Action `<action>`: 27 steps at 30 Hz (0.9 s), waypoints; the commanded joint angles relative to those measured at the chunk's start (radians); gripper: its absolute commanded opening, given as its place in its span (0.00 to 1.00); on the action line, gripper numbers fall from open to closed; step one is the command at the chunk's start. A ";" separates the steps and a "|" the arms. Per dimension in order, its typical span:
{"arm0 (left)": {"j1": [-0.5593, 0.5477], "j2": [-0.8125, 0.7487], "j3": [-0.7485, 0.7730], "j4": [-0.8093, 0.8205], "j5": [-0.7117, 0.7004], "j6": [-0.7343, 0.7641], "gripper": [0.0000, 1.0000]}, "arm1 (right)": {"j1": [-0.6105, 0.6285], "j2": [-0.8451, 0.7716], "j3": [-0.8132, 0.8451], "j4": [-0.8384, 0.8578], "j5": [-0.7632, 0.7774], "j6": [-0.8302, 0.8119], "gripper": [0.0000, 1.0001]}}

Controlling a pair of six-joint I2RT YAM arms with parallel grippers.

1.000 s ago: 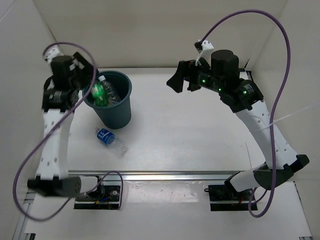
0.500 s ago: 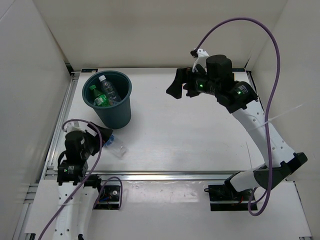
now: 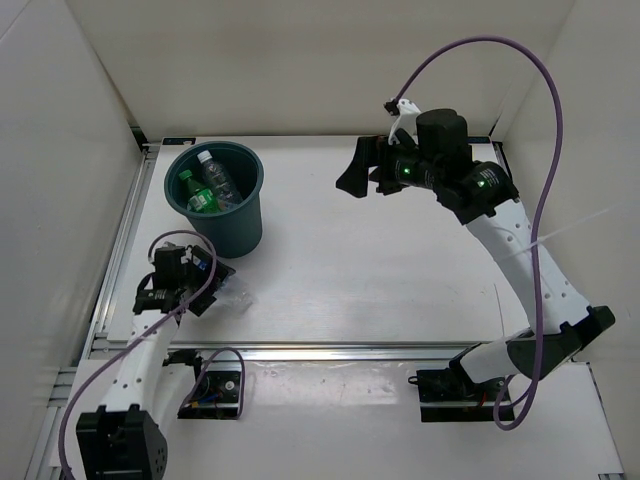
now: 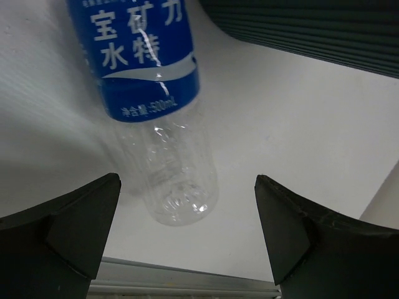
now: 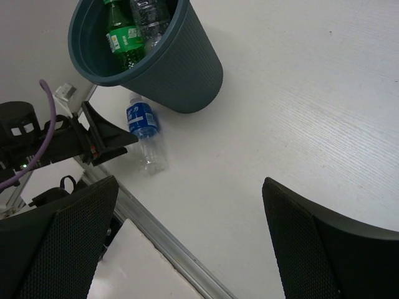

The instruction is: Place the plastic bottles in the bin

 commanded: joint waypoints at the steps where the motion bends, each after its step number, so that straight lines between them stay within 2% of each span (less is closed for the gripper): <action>1: 0.017 0.068 -0.007 0.049 0.012 0.015 1.00 | -0.015 -0.030 -0.015 0.000 -0.016 -0.008 1.00; 9: 0.095 0.230 -0.041 0.150 0.053 0.033 1.00 | -0.067 -0.070 -0.049 -0.019 -0.025 -0.027 1.00; 14: 0.118 0.261 -0.073 0.188 0.075 0.033 0.70 | -0.067 -0.081 -0.081 -0.019 -0.034 -0.016 1.00; 18: 0.157 0.183 -0.062 0.176 0.124 0.042 0.64 | -0.076 -0.070 -0.081 -0.019 -0.054 -0.007 1.00; 19: 0.169 0.122 -0.044 0.153 0.124 0.042 0.64 | -0.076 -0.070 -0.072 -0.019 -0.054 -0.007 1.00; 22: 0.180 0.018 0.098 -0.038 0.066 0.042 0.59 | -0.076 -0.058 -0.063 -0.019 -0.065 0.013 1.00; 23: 0.180 -0.047 0.149 -0.163 -0.004 0.042 0.59 | -0.076 -0.047 -0.063 -0.019 -0.075 0.013 1.00; 27: 0.180 -0.119 0.501 -0.327 -0.152 0.112 0.59 | -0.076 -0.038 -0.063 -0.009 -0.086 0.031 1.00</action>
